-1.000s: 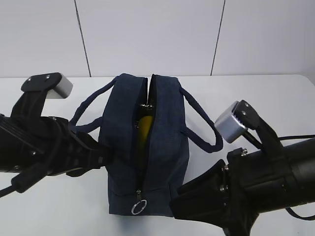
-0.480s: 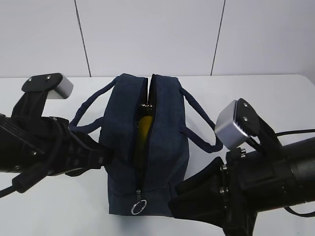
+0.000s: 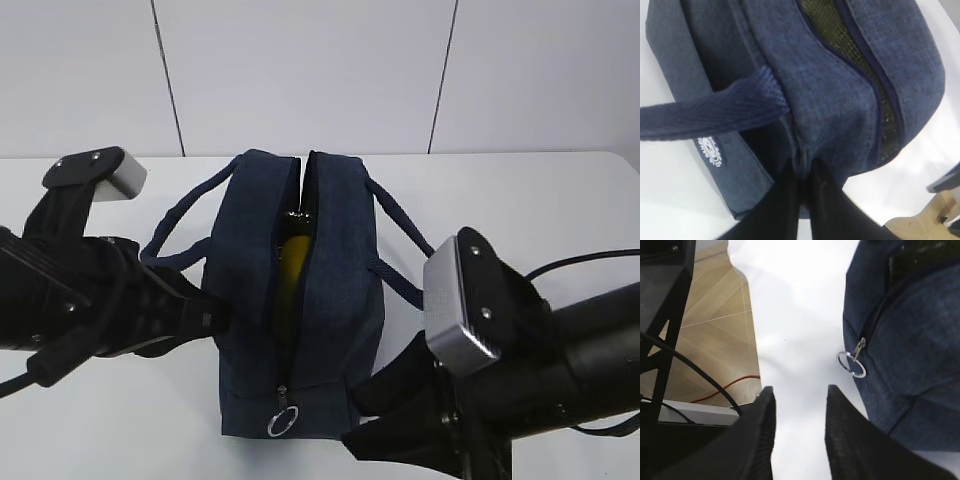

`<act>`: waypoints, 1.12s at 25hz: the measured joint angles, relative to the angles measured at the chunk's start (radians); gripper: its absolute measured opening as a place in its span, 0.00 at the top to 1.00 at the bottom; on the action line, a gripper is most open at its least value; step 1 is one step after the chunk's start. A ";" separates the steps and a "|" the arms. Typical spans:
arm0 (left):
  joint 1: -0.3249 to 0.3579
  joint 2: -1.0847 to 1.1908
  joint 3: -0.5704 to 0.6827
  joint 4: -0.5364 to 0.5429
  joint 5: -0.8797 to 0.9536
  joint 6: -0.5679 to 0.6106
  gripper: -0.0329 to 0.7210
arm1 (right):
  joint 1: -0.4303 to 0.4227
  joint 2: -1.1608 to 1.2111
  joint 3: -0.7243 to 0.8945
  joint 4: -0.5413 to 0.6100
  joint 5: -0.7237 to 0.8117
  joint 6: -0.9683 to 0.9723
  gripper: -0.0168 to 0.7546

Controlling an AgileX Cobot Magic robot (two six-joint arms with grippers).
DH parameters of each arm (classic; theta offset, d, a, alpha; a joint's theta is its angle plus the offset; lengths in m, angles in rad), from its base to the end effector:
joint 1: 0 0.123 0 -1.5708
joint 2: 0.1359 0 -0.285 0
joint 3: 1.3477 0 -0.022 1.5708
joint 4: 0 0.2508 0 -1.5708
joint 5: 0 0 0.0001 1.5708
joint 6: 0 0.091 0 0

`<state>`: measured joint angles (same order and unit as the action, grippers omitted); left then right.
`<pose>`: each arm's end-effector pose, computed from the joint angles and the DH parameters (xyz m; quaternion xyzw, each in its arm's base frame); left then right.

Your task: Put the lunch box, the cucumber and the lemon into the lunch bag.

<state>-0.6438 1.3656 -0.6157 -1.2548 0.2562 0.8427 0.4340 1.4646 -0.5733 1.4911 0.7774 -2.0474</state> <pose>0.1919 -0.1715 0.2105 0.1579 0.8965 -0.2954 0.2900 0.1906 0.1585 0.1923 -0.5375 0.6979 0.3303 0.3390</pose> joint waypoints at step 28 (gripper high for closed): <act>0.000 0.000 0.000 -0.050 0.006 0.000 0.95 | 0.000 0.370 -0.084 0.248 0.073 -0.448 0.67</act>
<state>-0.6438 1.3656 -0.6157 -1.3044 0.2617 0.8427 0.4340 1.8341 -0.6570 1.7389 0.8501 -2.4952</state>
